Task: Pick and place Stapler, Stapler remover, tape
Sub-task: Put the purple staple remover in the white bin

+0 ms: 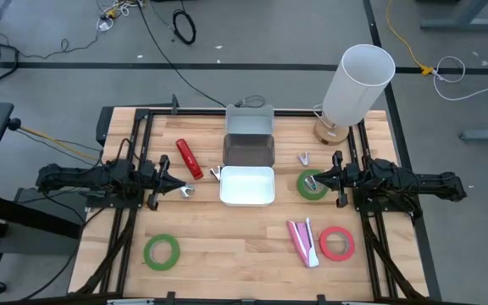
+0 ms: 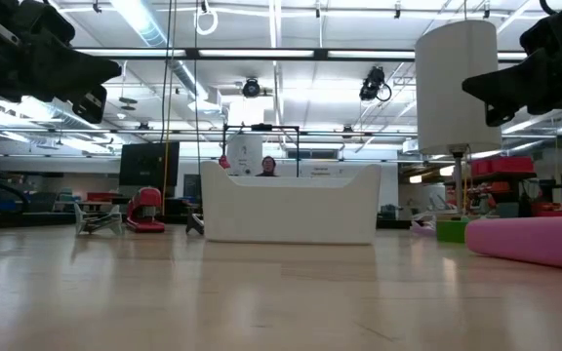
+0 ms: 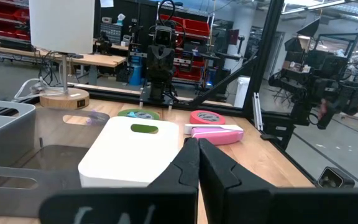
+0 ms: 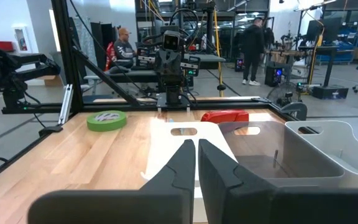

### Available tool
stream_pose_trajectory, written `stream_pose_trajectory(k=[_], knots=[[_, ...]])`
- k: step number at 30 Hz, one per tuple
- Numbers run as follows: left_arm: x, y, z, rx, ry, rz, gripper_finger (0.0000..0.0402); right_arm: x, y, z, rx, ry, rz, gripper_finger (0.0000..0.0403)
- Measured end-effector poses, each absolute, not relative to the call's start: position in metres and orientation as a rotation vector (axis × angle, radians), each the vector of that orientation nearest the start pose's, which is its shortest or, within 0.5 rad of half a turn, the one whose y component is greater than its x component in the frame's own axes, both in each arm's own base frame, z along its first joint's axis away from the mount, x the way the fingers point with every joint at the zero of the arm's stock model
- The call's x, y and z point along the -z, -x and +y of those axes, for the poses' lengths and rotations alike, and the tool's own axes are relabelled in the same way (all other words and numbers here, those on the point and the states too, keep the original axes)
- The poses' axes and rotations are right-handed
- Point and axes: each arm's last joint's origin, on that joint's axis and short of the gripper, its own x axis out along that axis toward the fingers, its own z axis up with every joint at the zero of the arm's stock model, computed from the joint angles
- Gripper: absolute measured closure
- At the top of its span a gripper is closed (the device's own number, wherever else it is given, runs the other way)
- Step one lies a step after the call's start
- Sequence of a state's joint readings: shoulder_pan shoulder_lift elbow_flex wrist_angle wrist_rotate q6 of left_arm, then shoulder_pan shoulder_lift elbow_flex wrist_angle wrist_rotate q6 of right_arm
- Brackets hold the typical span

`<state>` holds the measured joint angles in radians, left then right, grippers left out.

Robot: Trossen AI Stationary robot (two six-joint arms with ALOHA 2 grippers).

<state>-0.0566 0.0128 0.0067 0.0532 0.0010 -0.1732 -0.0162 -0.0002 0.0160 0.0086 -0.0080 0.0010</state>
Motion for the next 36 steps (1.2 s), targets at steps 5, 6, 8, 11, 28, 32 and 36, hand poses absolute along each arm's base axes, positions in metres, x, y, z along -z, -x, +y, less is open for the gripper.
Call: stream_pose_trajectory(k=[5, 6, 8, 11, 28, 32, 36], knots=[[-0.1700, -0.0978, -0.0056, 0.061, 0.172, -0.042, 0.0399, -0.1699, -0.0966, -0.0013, 0.008, -0.001, -0.025, 0.0380], [-0.1700, -0.0978, -0.0056, 0.061, 0.172, -0.042, 0.0399, -0.1699, -0.0966, -0.0013, 0.008, -0.001, -0.025, 0.0380], [-0.1700, -0.0978, -0.0056, 0.062, 0.173, -0.042, 0.0399, -0.1697, -0.0967, -0.0013, 0.008, -0.001, -0.025, 0.0380], [-0.1700, -0.0978, -0.0056, 0.061, 0.173, -0.042, 0.0399, -0.1699, -0.0966, -0.0013, 0.008, 0.008, -0.025, 0.0380], [-0.1701, -0.0978, -0.0056, 0.061, 0.173, -0.042, 0.0399, -0.1767, -0.0962, -0.0013, 0.008, -0.005, -0.095, 0.0380], [-0.1701, -0.0978, -0.0055, 0.061, 0.172, -0.042, 0.0399, -0.1771, -0.0962, -0.0026, 0.051, 0.007, -0.100, 0.0380], [-0.1700, -0.0978, -0.0055, 0.061, 0.172, -0.042, 0.0399, -0.1781, -0.0959, -0.0034, 0.080, 0.007, -0.102, 0.0380]])
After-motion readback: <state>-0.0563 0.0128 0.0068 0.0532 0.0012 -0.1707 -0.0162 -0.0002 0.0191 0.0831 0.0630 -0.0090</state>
